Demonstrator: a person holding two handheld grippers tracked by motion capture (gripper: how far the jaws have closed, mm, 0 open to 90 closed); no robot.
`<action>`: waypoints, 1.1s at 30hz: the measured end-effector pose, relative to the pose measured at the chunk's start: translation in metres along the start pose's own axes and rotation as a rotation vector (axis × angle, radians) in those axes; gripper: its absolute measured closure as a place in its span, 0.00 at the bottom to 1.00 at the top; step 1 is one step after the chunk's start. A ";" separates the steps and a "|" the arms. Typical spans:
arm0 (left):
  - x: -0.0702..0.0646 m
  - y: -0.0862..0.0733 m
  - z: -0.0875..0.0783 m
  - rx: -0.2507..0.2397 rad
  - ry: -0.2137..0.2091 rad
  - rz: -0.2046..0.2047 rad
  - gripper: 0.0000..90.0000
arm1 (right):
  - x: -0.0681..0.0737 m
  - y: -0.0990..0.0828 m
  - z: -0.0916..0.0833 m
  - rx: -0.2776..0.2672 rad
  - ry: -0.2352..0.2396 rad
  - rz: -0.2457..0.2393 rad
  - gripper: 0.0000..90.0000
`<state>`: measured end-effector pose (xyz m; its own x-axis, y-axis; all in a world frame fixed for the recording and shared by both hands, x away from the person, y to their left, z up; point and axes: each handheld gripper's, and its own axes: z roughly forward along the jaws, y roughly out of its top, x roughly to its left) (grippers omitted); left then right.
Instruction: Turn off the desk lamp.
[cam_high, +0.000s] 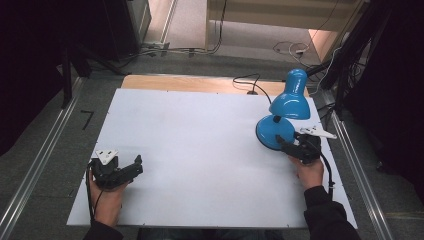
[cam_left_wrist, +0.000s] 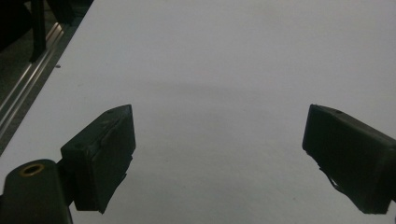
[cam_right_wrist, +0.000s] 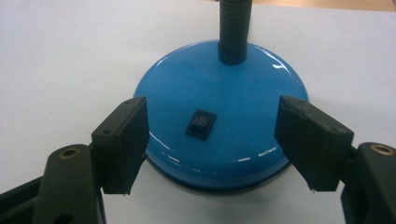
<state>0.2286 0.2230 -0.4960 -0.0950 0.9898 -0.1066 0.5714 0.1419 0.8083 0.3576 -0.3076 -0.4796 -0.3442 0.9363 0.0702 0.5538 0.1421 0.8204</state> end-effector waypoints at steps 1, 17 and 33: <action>0.000 0.000 0.000 0.001 0.000 0.001 0.11 | 0.000 -0.001 -0.001 0.002 -0.002 0.000 0.28; 0.000 0.000 -0.001 -0.003 -0.005 -0.002 0.11 | -0.010 -0.014 -0.013 0.014 -0.007 0.008 0.28; 0.001 0.000 -0.001 -0.003 -0.009 -0.009 0.11 | -0.013 -0.021 -0.025 0.009 -0.008 0.021 0.28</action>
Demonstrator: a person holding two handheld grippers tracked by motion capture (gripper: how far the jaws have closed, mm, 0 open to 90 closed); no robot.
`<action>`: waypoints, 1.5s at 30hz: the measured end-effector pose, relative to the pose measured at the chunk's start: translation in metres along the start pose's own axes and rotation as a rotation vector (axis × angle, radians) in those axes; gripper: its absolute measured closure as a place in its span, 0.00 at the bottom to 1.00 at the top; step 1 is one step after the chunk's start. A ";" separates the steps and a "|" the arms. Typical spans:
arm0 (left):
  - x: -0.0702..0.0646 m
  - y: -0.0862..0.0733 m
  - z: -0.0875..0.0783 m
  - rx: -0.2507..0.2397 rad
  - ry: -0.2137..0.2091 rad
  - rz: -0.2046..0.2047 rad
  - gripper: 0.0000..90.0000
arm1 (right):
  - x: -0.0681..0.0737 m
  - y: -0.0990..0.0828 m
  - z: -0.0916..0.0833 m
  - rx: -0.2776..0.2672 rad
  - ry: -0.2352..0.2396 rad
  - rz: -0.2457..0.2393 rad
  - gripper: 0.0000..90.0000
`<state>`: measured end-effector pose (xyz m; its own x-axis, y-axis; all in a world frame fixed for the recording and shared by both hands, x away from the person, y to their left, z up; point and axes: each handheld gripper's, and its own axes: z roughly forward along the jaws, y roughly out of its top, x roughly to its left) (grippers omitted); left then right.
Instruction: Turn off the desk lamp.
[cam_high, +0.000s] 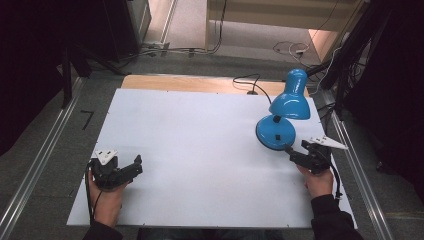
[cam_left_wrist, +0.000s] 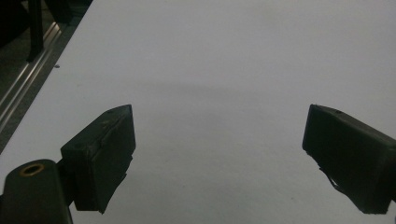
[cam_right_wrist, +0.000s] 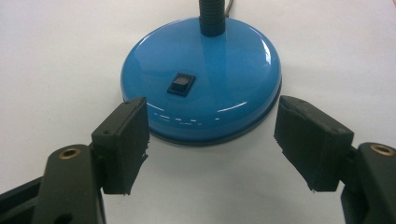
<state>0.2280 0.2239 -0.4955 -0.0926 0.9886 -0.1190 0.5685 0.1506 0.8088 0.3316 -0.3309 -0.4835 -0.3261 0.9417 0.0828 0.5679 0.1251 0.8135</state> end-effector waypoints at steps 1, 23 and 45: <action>0.000 0.000 0.000 0.000 -0.001 0.000 0.11 | 0.000 0.000 -0.001 0.001 0.000 0.004 0.28; 0.001 0.000 -0.001 0.001 -0.009 -0.002 0.11 | 0.000 -0.008 -0.015 0.006 -0.012 0.007 0.28; 0.003 0.001 -0.002 -0.005 -0.009 -0.011 0.11 | -0.002 -0.015 -0.028 0.001 -0.023 0.010 0.28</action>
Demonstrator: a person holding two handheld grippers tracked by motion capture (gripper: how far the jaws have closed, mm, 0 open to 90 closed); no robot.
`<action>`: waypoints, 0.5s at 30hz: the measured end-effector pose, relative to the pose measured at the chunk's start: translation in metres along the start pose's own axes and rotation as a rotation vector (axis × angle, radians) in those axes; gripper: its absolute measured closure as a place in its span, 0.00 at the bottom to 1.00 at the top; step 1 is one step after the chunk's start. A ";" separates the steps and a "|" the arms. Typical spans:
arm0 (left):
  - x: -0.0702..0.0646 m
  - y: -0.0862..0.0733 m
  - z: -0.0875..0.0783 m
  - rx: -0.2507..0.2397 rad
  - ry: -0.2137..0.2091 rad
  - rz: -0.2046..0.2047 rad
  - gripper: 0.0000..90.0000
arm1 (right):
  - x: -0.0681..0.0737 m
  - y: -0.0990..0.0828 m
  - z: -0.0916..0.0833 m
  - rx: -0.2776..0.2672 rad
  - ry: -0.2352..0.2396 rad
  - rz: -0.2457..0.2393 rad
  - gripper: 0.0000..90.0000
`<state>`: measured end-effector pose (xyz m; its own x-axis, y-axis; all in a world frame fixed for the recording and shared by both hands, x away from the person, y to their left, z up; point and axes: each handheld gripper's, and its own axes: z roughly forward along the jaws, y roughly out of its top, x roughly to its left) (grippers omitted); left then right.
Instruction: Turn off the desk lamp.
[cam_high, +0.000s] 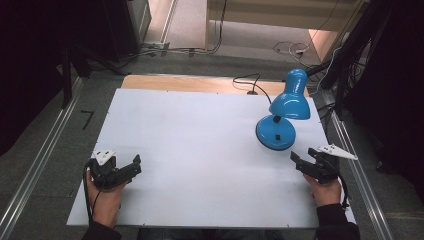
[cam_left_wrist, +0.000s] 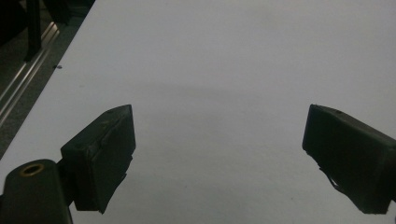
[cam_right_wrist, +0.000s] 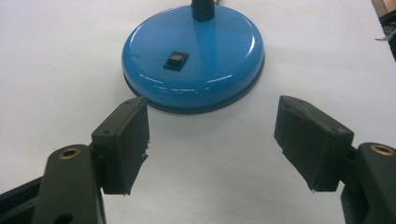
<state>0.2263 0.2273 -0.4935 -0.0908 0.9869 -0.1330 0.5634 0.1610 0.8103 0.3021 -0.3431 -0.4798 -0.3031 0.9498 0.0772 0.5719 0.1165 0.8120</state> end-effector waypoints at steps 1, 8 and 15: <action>0.000 0.000 0.000 -0.001 0.000 -0.001 0.11 | 0.000 0.000 -0.001 0.001 0.000 0.001 0.28; 0.001 0.000 0.000 0.000 0.003 -0.003 0.11 | -0.002 -0.004 -0.007 -0.003 -0.008 0.010 0.28; 0.001 0.000 -0.001 -0.001 0.001 -0.004 0.11 | -0.003 -0.007 -0.012 -0.004 -0.011 0.011 0.28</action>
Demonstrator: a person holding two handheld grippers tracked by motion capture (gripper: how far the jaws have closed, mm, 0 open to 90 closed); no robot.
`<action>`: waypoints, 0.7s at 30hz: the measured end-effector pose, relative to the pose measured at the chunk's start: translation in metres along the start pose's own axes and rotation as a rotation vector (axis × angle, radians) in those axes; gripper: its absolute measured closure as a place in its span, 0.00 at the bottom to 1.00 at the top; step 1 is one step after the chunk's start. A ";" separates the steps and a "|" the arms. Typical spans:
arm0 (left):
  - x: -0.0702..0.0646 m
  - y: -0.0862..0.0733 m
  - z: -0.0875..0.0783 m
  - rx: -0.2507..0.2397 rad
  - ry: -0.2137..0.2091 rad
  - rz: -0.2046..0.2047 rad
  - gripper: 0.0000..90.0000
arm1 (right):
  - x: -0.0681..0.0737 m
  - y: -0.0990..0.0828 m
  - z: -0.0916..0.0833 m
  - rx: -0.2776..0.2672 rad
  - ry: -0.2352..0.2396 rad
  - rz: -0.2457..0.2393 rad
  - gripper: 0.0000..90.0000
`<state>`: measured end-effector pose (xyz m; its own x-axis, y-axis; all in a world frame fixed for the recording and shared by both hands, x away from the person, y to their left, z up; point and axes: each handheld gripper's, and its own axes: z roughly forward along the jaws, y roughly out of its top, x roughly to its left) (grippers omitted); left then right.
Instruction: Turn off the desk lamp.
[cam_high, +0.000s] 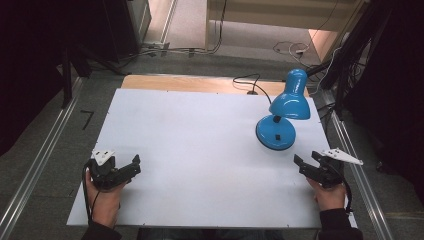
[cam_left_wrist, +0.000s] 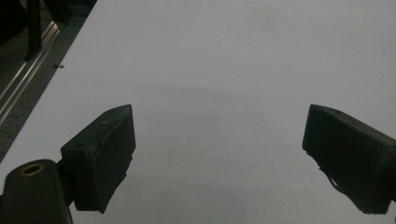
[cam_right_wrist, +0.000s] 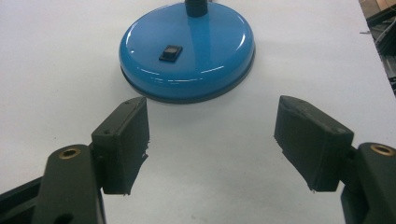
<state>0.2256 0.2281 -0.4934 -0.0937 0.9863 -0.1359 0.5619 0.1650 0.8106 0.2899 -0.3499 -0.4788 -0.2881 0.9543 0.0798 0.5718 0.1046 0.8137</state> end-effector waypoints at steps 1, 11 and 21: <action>0.000 0.000 0.000 0.000 0.001 0.000 0.11 | 0.000 0.000 -0.001 -0.001 -0.001 -0.001 0.28; 0.000 0.000 0.000 0.003 0.000 0.003 0.11 | -0.001 -0.004 -0.007 -0.003 -0.004 0.001 0.28; 0.000 0.000 0.000 0.004 -0.006 0.004 0.11 | -0.005 -0.008 -0.014 -0.007 -0.009 0.021 0.28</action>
<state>0.2253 0.2286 -0.4930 -0.0863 0.9869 -0.1365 0.5653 0.1614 0.8089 0.2759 -0.3593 -0.4774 -0.2694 0.9587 0.0918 0.5721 0.0826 0.8160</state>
